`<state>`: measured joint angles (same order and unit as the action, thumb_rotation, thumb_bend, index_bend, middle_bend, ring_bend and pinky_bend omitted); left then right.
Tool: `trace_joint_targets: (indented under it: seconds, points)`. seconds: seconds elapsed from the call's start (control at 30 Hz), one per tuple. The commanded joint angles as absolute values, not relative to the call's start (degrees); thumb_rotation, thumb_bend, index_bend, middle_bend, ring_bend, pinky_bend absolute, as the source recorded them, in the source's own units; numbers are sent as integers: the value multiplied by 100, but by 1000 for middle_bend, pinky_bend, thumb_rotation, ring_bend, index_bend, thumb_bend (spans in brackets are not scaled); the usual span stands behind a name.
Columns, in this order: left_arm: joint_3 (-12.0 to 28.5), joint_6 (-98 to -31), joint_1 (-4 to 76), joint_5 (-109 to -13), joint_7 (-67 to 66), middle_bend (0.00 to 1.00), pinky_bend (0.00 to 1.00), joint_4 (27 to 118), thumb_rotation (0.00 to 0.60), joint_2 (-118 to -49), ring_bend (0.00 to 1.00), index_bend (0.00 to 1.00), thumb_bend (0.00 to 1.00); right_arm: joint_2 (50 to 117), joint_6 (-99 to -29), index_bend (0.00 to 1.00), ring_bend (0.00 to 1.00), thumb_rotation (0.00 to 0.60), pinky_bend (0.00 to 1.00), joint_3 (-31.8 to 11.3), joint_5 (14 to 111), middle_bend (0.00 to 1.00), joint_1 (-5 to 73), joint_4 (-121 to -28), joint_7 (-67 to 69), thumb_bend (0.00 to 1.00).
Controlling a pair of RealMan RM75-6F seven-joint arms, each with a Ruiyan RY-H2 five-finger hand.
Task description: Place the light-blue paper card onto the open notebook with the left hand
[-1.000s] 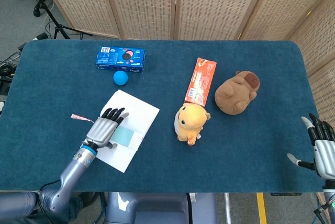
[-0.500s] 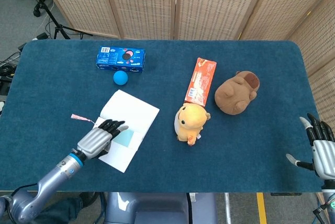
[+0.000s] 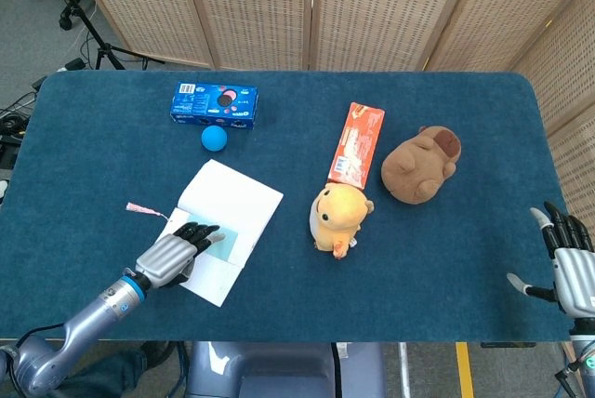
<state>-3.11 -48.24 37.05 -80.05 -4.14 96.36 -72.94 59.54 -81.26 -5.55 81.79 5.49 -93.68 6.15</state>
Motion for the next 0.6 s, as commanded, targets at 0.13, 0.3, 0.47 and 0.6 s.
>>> trace_joint_targets:
  seconds: [0.13,0.3,0.47,0.6]
  points:
    - [-279,-4768,3726,-7947,-456,0,0,9447,600,-7465,0,93,1000,5956,-8100,1,0,600,0,-548,8183,0,560,-9369,618,0]
    - [-238,-4608,3791,-7793,-523,0,0,9291,600,-7623,0,93,1000,5968,-8087,0,0,600,0,-569,8141,0,568,-9347,653,0]
    - [-258,-4520,3818,-7690,-696,0,0,9176,600,-7736,0,93,1000,5977,-8076,0,0,600,0,-562,8154,0,575,-9345,645,0]
    - [-339,-4481,3806,-7684,-828,0,0,9124,600,-7756,0,93,1000,5977,-8094,0,0,600,0,-555,8182,0,573,-9348,644,0]
